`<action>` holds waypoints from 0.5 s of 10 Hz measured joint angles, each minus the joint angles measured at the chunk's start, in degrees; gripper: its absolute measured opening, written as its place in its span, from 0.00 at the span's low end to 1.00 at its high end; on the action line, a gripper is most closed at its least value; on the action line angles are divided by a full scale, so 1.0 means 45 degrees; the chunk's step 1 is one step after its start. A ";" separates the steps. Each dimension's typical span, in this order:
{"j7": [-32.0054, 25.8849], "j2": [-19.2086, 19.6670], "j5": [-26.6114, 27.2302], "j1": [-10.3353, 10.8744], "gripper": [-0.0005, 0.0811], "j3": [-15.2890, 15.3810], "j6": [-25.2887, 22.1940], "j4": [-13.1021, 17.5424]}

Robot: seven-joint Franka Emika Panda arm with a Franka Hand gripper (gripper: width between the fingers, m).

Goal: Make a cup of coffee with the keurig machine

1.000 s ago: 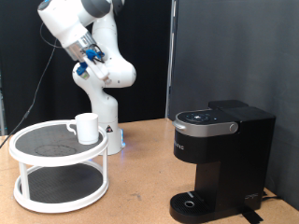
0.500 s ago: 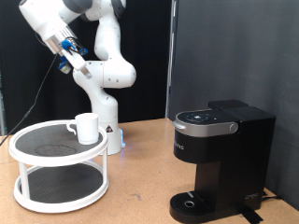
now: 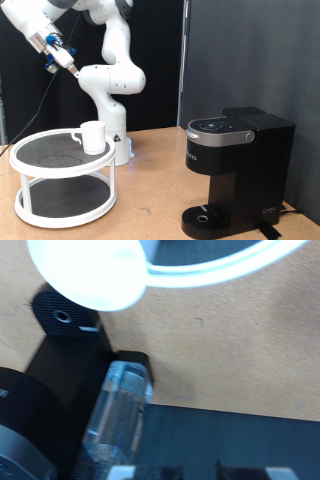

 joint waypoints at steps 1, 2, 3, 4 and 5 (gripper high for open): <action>0.0000 0.0014 0.0016 0.0000 0.01 -0.0077 0.0162 0.0000; 0.0000 0.0065 0.0010 0.0001 0.01 -0.0080 0.0162 0.0000; 0.0000 0.0059 0.0010 0.0001 0.01 -0.0080 0.0162 -0.0007; -0.0017 0.0012 0.0017 0.0013 0.01 -0.0046 -0.0048 -0.0044; 0.0011 -0.0071 0.0145 0.0018 0.01 0.0060 -0.0141 -0.0129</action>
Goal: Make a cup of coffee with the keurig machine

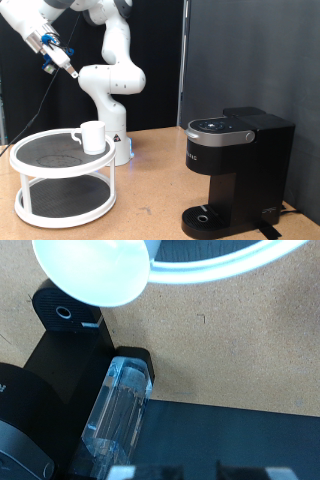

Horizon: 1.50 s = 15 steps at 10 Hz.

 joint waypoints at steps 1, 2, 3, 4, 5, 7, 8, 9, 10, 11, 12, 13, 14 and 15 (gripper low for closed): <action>0.0151 -0.0019 0.0350 0.0004 0.01 0.0156 0.0130 -0.0091; 0.0422 0.0041 0.0749 0.0032 0.01 0.0330 0.0269 -0.0121; 0.0740 0.0172 0.1077 0.0064 0.01 0.0465 0.0498 -0.0109; 0.0892 0.0348 0.1293 0.0092 0.01 0.0510 0.0663 -0.0059; 0.0907 0.0561 0.1405 0.0098 0.01 0.0507 0.0713 0.0046; 0.0900 0.1038 0.1514 0.0100 0.01 0.0475 0.0790 0.0325; 0.0877 0.1236 0.1521 0.0103 0.01 0.0473 0.1053 0.0406; 0.0840 0.1413 0.1498 0.0112 0.01 0.0484 0.1313 0.0412; 0.0792 0.1636 0.1420 0.0143 0.01 0.0518 0.1550 0.0398; 0.0696 0.1894 0.1227 0.0189 0.01 0.0586 0.1785 0.0359; 0.0550 0.2180 0.0983 0.0228 0.01 0.0652 0.2046 0.0256; 0.0344 0.2452 0.0811 0.0263 0.14 0.0671 0.2297 0.0097; 0.0099 0.2682 0.0738 0.0269 0.14 0.0670 0.2543 -0.0088; -0.0075 0.2851 0.0728 0.0269 0.31 0.0668 0.2849 -0.0279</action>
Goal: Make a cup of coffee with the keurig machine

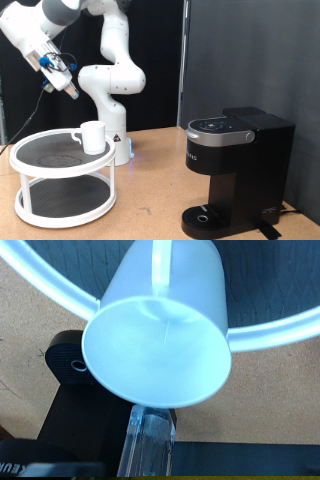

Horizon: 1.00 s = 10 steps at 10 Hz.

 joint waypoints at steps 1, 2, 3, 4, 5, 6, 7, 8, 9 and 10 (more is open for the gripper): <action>-0.0112 0.0086 0.0011 -0.0001 0.54 -0.0020 0.0430 -0.0234; -0.0155 0.0092 0.0129 -0.0006 0.54 -0.0082 0.0904 -0.0510; -0.0250 0.0095 0.0259 -0.0009 0.54 -0.0160 0.1269 -0.0779; -0.0373 0.0095 0.0366 -0.0009 0.79 -0.0245 0.1631 -0.1031; -0.0466 0.0097 0.0430 -0.0014 0.88 -0.0310 0.2027 -0.1283; -0.0543 0.0112 0.0440 -0.0015 0.88 -0.0388 0.2346 -0.1519; -0.0615 0.0163 0.0433 -0.0020 0.90 -0.0442 0.2662 -0.1738; -0.0722 0.0260 0.0427 -0.0021 0.90 -0.0474 0.2928 -0.1921; -0.0823 0.0369 0.0427 -0.0021 0.91 -0.0510 0.3125 -0.2036; -0.0900 0.0471 0.0427 -0.0022 0.91 -0.0553 0.3289 -0.2128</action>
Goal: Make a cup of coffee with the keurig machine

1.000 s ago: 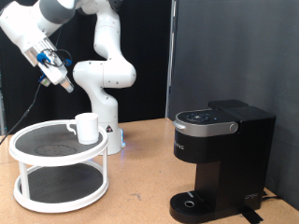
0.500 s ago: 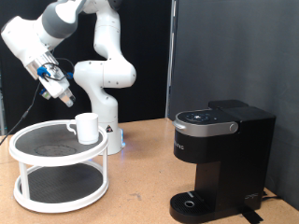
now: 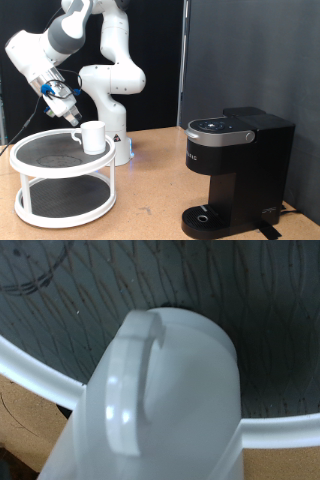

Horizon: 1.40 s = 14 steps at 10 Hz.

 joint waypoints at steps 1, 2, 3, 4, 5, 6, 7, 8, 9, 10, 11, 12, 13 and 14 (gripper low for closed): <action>-0.0060 0.0123 0.0000 0.0000 0.91 -0.0038 0.0063 -0.0020; -0.0110 0.0245 0.0000 0.0001 0.91 -0.0063 0.0100 -0.0021; -0.0152 0.0344 0.0000 0.0000 0.91 -0.0084 0.0146 -0.0026; -0.0169 0.0481 0.0000 0.0000 0.91 -0.0104 0.0221 -0.0034; -0.0174 0.0650 0.0000 0.0000 0.91 -0.0107 0.0335 -0.0048; -0.0191 0.0819 0.0000 0.0001 0.91 -0.0110 0.0439 -0.0048; -0.0223 0.0975 0.0001 0.0006 0.91 -0.0116 0.0495 -0.0047; -0.0280 0.1097 0.0016 0.0007 0.91 -0.0128 0.0535 -0.0047; -0.0414 0.1197 0.0040 0.0008 0.91 -0.0155 0.0547 -0.0047; -0.0516 0.1238 0.0071 0.0008 0.91 -0.0180 0.0549 -0.0047; -0.0565 0.1239 0.0093 0.0008 0.77 -0.0192 0.0550 -0.0047; -0.0606 0.1239 0.0110 0.0008 0.77 -0.0195 0.0554 -0.0047; -0.0655 0.1239 0.0116 0.0008 0.55 -0.0198 0.0559 -0.0048; -0.0697 0.1239 0.0119 0.0008 0.32 -0.0201 0.0566 -0.0050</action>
